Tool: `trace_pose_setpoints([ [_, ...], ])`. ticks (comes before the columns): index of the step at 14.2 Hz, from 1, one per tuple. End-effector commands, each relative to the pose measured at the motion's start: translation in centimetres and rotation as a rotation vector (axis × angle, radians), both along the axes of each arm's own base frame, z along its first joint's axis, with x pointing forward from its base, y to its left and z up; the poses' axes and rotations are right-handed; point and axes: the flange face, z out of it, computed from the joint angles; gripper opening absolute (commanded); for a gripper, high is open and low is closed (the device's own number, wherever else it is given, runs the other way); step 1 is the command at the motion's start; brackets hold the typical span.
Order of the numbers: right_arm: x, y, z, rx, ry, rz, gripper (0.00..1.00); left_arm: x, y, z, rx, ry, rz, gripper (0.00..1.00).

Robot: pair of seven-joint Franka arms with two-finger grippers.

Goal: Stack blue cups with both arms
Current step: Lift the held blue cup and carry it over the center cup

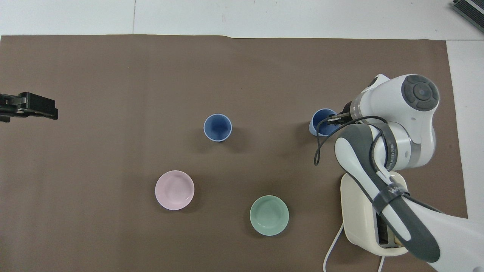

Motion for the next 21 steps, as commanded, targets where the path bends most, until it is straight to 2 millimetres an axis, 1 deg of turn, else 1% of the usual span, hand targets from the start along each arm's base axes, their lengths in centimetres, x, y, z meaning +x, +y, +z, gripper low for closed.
trace_pose_setpoints([
  [1, -0.7, 0.9, 3.4, 0.025, 0.013, -0.016, 0.0, -0.5, 0.4, 0.2, 0.009, 0.008, -0.004, 1.0],
  [2, -0.9, 1.7, 4.7, 0.025, 0.022, -0.026, 0.0, -0.4, 0.4, 0.2, 0.008, 0.007, -0.004, 1.0],
  [3, -1.2, 3.1, 5.6, 0.03, 0.027, -0.035, 0.0, -0.4, 0.4, 0.2, 0.008, 0.007, -0.004, 1.0],
  [4, -1.5, 4.3, 5.8, 0.032, 0.033, -0.059, 0.0, -0.4, 0.4, 0.2, 0.008, 0.007, -0.004, 1.0],
  [7, -2.6, 9.0, 5.9, 0.047, 0.03, -0.133, 0.0, -0.4, 0.4, 0.2, 0.008, 0.007, -0.004, 1.0],
  [8, -3.2, 11.4, 5.8, 0.045, 0.021, -0.145, 0.0, -0.5, 0.4, 0.2, 0.009, 0.008, -0.004, 1.0],
  [11, -3.4, 16.3, 5.5, 0.059, 0.003, -0.185, 0.0, -0.4, 0.4, 0.2, 0.008, 0.007, -0.004, 1.0],
  [12, -3.5, 17.8, 5.8, 0.068, 0.0, -0.21, 0.0, -0.4, 0.4, 0.2, 0.008, 0.007, -0.004, 1.0],
  [14, -3.4, 19.0, 6.7, 0.086, -0.01, -0.244, 0.0, -0.4, 0.4, 0.2, 0.008, 0.007, -0.004, 1.0],
  [15, -3.6, 20.1, 7.1, 0.094, -0.016, -0.246, 0.0, -0.4, 0.4, 0.2, 0.008, 0.007, -0.004, 1.0],
  [16, -3.5, 20.4, 7.1, 0.096, -0.019, -0.248, 0.0, -0.4, 0.4, 0.2, 0.008, 0.007, -0.004, 1.0],
  [17, -3.2, 21.0, 6.6, 0.096, -0.015, -0.247, 0.0, -0.4, 0.4, 0.2, 0.008, 0.007, -0.004, 1.0],
  [18, -3.0, 22.3, 6.2, 0.102, -0.015, -0.245, 0.0, -0.4, 0.4, 0.2, 0.008, 0.007, -0.004, 1.0],
  [19, -2.3, 22.9, 5.8, 0.105, -0.017, -0.26, 0.0, -0.4, 0.4, 0.2, 0.008, 0.007, -0.004, 1.0],
  [20, -2.0, 24.5, 5.2, 0.093, -0.028, -0.261, 0.0, -0.5, 0.4, 0.2, 0.009, 0.008, -0.004, 1.0],
  [21, -1.9, 25.6, 4.7, 0.081, -0.037, -0.264, 0.0, -0.4, 0.4, 0.2, 0.008, 0.007, -0.004, 1.0],
])
